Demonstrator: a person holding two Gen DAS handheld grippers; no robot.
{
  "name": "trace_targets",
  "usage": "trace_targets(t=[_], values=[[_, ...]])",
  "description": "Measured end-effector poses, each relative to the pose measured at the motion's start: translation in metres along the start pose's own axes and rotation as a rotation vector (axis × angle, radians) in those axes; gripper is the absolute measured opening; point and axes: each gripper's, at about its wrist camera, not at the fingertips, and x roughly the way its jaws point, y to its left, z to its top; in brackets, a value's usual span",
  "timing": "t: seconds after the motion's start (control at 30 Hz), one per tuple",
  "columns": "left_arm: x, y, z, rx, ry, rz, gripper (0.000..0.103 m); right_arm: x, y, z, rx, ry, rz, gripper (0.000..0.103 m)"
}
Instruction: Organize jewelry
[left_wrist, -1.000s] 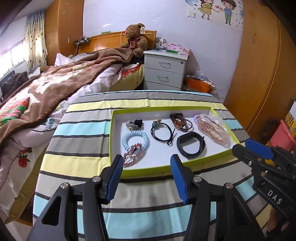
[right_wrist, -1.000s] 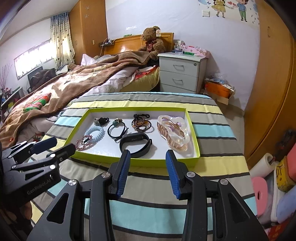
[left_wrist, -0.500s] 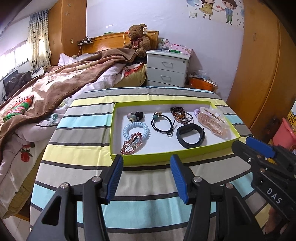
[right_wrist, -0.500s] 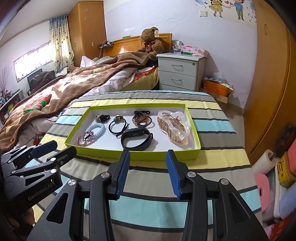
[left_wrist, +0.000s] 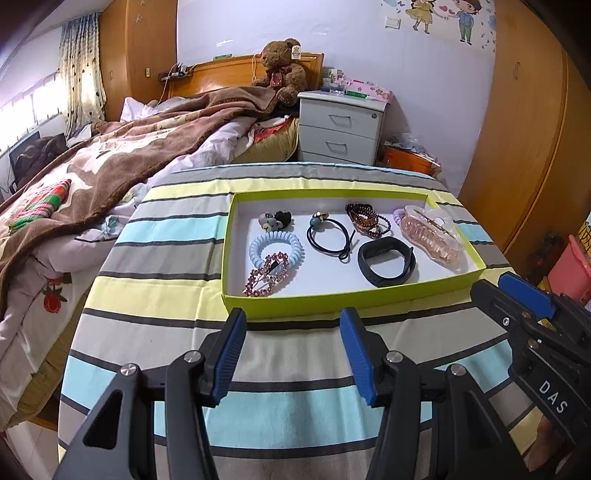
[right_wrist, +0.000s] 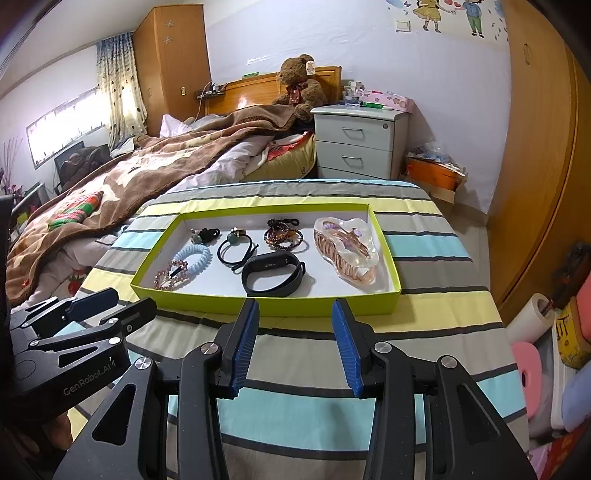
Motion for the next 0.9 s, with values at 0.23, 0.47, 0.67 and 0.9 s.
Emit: trace_targets(t=[0.23,0.47,0.67,0.9], values=[[-0.0028,0.0004,-0.0001,-0.014,-0.01,-0.013,0.055,-0.0005,-0.0018,-0.0008,0.007,-0.003,0.004,0.042],[-0.0067,-0.0045,0.0003,0.004,-0.017,0.003,0.055,-0.0006,-0.0018,-0.0012,0.007,-0.003,0.003,0.042],[-0.008,-0.0016,0.0002,-0.025,-0.022,-0.003,0.055,0.0002,-0.0019,-0.0022,0.007,0.003,0.005,0.042],[-0.0078,0.0006,0.0003,-0.037,-0.027,-0.005,0.055,0.0005,-0.0021,-0.0024,0.006,0.001,0.003,0.042]])
